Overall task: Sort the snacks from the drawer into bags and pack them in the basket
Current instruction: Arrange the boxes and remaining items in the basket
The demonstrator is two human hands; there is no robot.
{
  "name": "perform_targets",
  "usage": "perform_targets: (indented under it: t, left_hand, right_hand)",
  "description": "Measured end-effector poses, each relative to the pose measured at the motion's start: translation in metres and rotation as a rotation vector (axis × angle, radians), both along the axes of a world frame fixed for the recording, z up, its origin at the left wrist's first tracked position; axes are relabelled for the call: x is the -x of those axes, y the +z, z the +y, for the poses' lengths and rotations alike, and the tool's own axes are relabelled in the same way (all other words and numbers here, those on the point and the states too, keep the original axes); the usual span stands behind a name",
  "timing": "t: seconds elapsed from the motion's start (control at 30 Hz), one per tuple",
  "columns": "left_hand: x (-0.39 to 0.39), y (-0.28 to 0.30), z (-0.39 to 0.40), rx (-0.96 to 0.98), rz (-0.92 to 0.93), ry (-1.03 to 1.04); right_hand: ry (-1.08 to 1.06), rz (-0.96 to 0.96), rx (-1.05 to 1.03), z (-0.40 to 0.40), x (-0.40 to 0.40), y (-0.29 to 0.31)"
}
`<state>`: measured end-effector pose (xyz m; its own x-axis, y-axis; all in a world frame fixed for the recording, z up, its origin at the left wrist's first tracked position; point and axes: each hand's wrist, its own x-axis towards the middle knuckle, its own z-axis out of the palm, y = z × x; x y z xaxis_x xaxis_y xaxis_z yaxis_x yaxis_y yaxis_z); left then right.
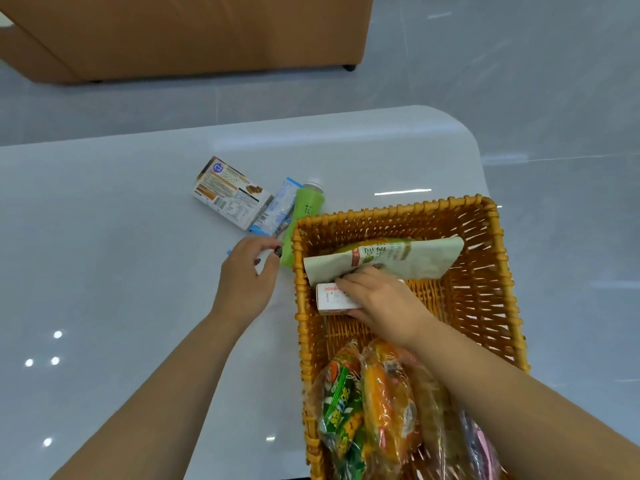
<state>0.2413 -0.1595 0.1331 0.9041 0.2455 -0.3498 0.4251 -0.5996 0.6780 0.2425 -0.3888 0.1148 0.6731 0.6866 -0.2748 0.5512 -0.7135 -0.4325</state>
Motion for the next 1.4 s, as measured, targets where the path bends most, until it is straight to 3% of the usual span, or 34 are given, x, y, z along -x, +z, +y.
perform_targets:
  t: [0.07,0.23,0.47,0.63,0.97,1.2,1.4]
  left_hand:
    - [0.001,-0.006,0.004,0.028,0.073,0.01]
    - [-0.001,-0.015,0.005,0.111,0.135,0.055]
    - [0.009,-0.022,0.005,0.171,0.182,0.016]
    - [0.018,-0.02,0.013,0.17,0.202,0.014]
    - [0.016,-0.027,0.023,0.177,0.225,0.048]
    - [-0.019,-0.04,0.027,0.15,0.222,0.433]
    - [-0.077,-0.079,0.042,0.256,0.302,0.778]
  right_hand:
    - [-0.004,-0.019,-0.007,-0.007,0.0,0.005]
    - [-0.246,0.051,0.169,-0.028,0.002,0.014]
    - [-0.339,-0.095,-0.006,-0.028,0.018,-0.002]
    - [-0.394,-0.202,0.009,-0.027,0.022,0.002]
    - [-0.387,-0.178,-0.298,-0.004,0.013,0.026]
    - [-0.533,-0.212,-0.52,0.029,-0.031,0.043]
    - [-0.57,-0.127,-0.331,0.064,-0.072,0.015]
